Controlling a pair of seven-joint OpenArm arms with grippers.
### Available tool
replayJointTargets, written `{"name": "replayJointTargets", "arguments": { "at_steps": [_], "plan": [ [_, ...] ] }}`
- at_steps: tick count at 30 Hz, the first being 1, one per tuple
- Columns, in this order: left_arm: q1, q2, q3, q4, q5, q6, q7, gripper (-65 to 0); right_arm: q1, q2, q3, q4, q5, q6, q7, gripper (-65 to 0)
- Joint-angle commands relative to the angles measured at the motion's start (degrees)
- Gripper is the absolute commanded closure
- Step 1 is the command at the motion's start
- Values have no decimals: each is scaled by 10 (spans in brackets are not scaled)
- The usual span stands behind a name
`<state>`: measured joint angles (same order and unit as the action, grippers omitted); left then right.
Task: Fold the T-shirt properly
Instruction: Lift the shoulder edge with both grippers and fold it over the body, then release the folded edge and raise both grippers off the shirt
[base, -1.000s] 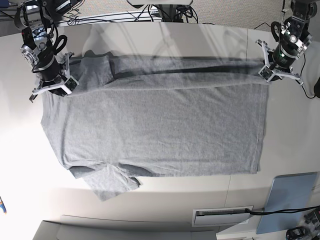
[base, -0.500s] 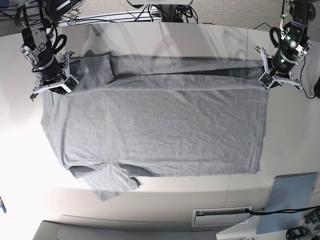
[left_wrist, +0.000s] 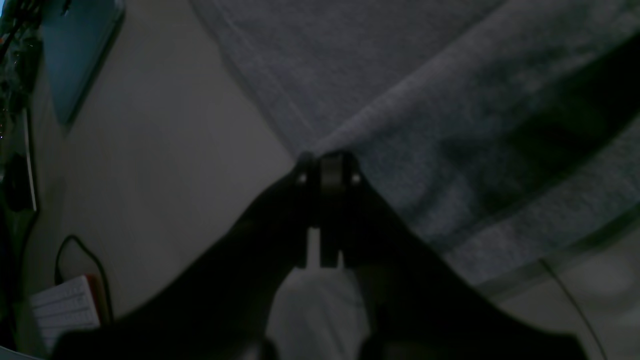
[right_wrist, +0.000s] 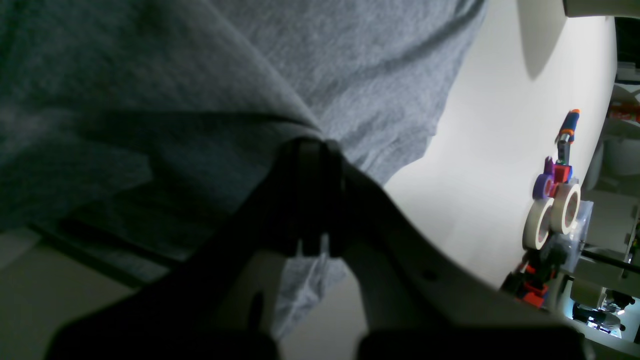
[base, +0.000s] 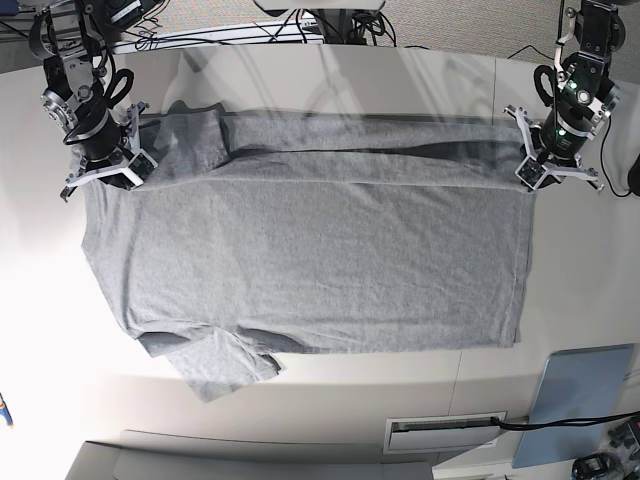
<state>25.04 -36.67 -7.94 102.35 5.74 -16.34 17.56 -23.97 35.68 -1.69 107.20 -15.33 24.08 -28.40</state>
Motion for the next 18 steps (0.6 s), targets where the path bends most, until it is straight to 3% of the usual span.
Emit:
{"name": "replayJointTargets", "arguments": {
  "at_steps": [1,2,3,5,7,9,12,16,18],
  "plan": [
    [-3,-9,-6,7,0,6,-8,0,3,10,5,7,-5,-7,9,0],
    [-3,-9,-6,7,0,6,-8,0,3,10,5,7,-5,-7,11,0],
    [-3,-10,-6,7,0,6,-8,-22,3,10,5,7,-5,-7,16,-62],
    [-3,-9,-6,7,-1,6,-8,-127,3,10,5,7,-5,-7,19,-187],
    [-3,-9,-6,7,-1,6,-8,-224,3,10,5,7,-5,-7,19,-256],
    [-3,-9,-6,7,-3,13,-3,-285,3,10,5,7,-5,-7,17,-261],
    [-3,-9,-6,7,-36,54,20,-297,3,10,5,7,-5,-22,4,-260],
    [-2,-9,-6,7,-84,78,63,-295,3,10,5,7,53,-115,-45,-260],
    [1,-9,-6,7,-135,77,82,-269,3,10,5,7,94,-142,-59,-252]
  ]
}}
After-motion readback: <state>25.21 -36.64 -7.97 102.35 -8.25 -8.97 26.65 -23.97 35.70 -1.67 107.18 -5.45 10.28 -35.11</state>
